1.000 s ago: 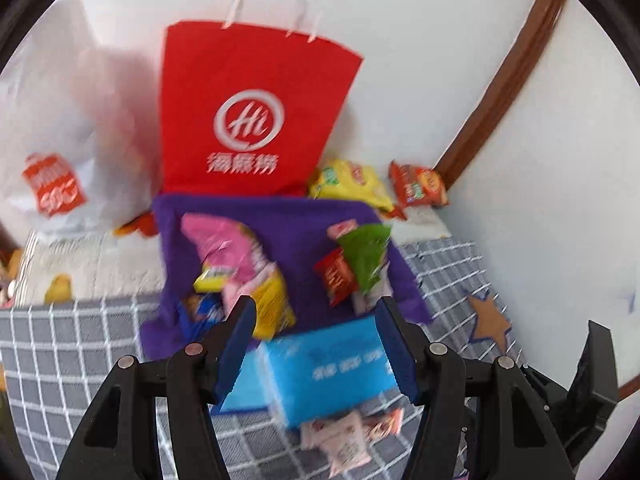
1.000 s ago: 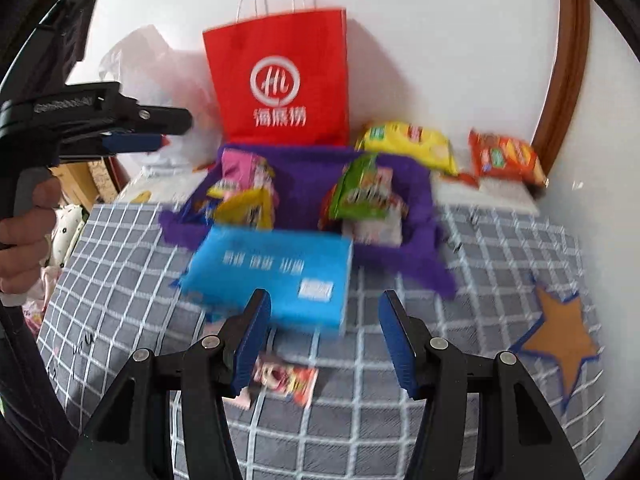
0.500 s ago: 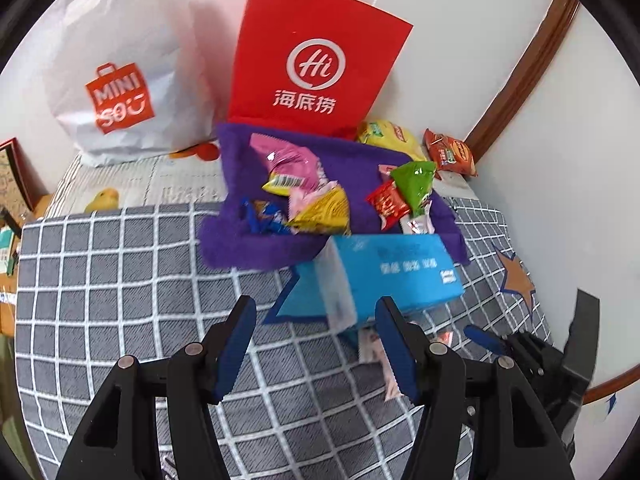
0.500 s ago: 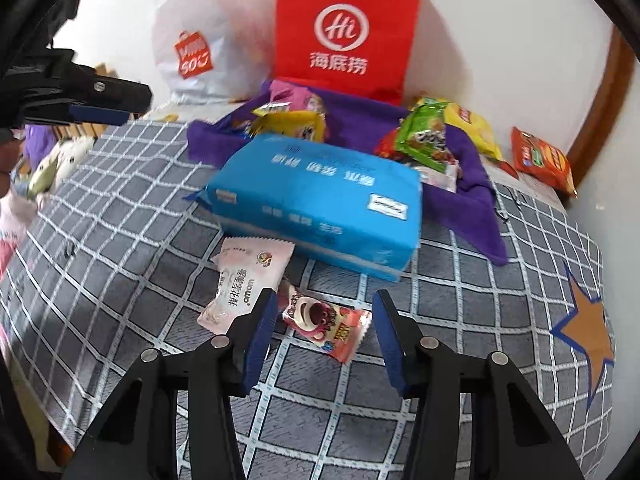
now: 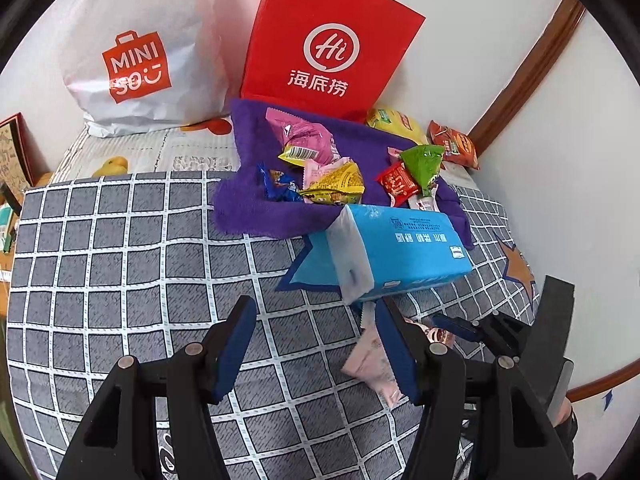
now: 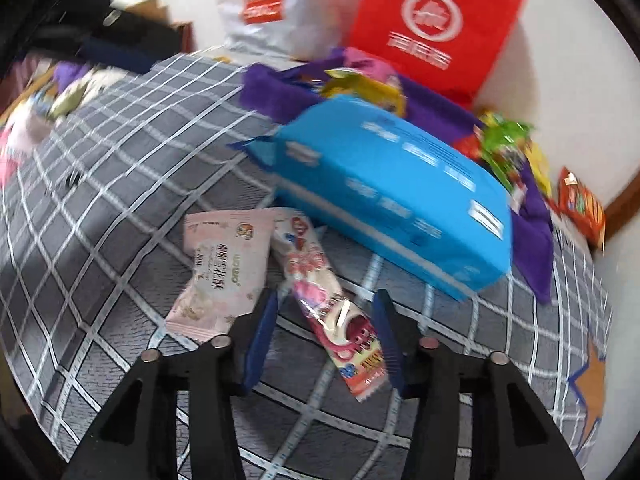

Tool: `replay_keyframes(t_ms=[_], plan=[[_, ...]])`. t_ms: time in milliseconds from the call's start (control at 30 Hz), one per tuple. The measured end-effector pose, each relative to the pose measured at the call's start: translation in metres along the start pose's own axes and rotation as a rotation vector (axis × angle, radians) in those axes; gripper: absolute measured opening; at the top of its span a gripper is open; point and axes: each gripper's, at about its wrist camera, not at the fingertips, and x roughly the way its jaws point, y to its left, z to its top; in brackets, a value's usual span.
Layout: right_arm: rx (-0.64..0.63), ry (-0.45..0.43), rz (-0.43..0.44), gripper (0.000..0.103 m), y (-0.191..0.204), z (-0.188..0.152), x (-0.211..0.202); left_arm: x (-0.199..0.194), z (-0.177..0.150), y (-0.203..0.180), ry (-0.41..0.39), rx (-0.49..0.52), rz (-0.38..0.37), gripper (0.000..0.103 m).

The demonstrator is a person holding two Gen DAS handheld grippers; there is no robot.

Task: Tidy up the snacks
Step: 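Grasp the pink ice-cream packet with the right gripper while the left grasps the pink pastry packet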

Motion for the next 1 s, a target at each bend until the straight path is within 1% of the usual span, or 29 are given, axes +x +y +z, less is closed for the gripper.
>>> replay_keyframes(t_ms=[33, 100, 133, 167, 267, 333, 500, 567, 633, 733, 767, 867, 967, 1000], plan=[[-0.007, 0.005, -0.003, 0.053, 0.001, 0.001, 0.003, -0.001, -0.001, 0.000, 0.000, 0.000, -0.002, 0.060], [0.014, 0.001, 0.010, 0.048, -0.002, 0.003, 0.006, -0.002, -0.003, 0.000, 0.000, 0.000, -0.004, 0.060], [0.035, 0.007, 0.015, 0.035, -0.005, 0.004, 0.007, -0.002, -0.003, 0.000, 0.000, 0.000, -0.004, 0.060], [0.051, 0.010, 0.021, 0.031, -0.008, 0.005, 0.008, -0.002, -0.005, 0.000, 0.000, 0.001, -0.003, 0.060], [0.126, 0.014, 0.055, 0.026, -0.018, 0.000, -0.002, -0.001, -0.009, 0.001, 0.007, 0.003, 0.001, 0.060], [0.172, 0.003, 0.054, 0.023, -0.023, -0.008, -0.012, 0.001, -0.014, 0.001, 0.014, 0.006, 0.004, 0.060], [0.353, -0.008, 0.008, 0.023, -0.054, -0.035, -0.038, 0.016, -0.029, 0.002, 0.054, 0.004, 0.003, 0.060], [0.428, -0.001, -0.039, 0.024, -0.071, -0.048, -0.043, 0.023, -0.037, 0.001, 0.075, -0.005, 0.001, 0.060], [0.477, 0.009, -0.071, 0.024, -0.082, -0.057, -0.042, 0.028, -0.044, -0.001, 0.092, -0.008, -0.006, 0.060], [0.493, 0.030, -0.054, 0.026, -0.090, -0.066, -0.031, 0.038, -0.055, -0.006, 0.128, -0.010, -0.033, 0.060], [0.486, 0.027, -0.055, 0.027, -0.089, -0.067, -0.028, 0.040, -0.058, -0.008, 0.135, -0.002, -0.056, 0.060], [0.466, 0.018, -0.042, 0.027, -0.085, -0.067, -0.016, 0.050, -0.067, -0.019, 0.169, 0.001, -0.087, 0.060], [0.465, -0.032, -0.039, 0.027, -0.087, -0.064, -0.009, 0.059, -0.074, -0.031, 0.193, 0.007, -0.115, 0.060], [0.468, -0.039, -0.035, 0.027, -0.089, -0.063, -0.007, 0.060, -0.076, -0.035, 0.183, 0.016, -0.105, 0.060]])
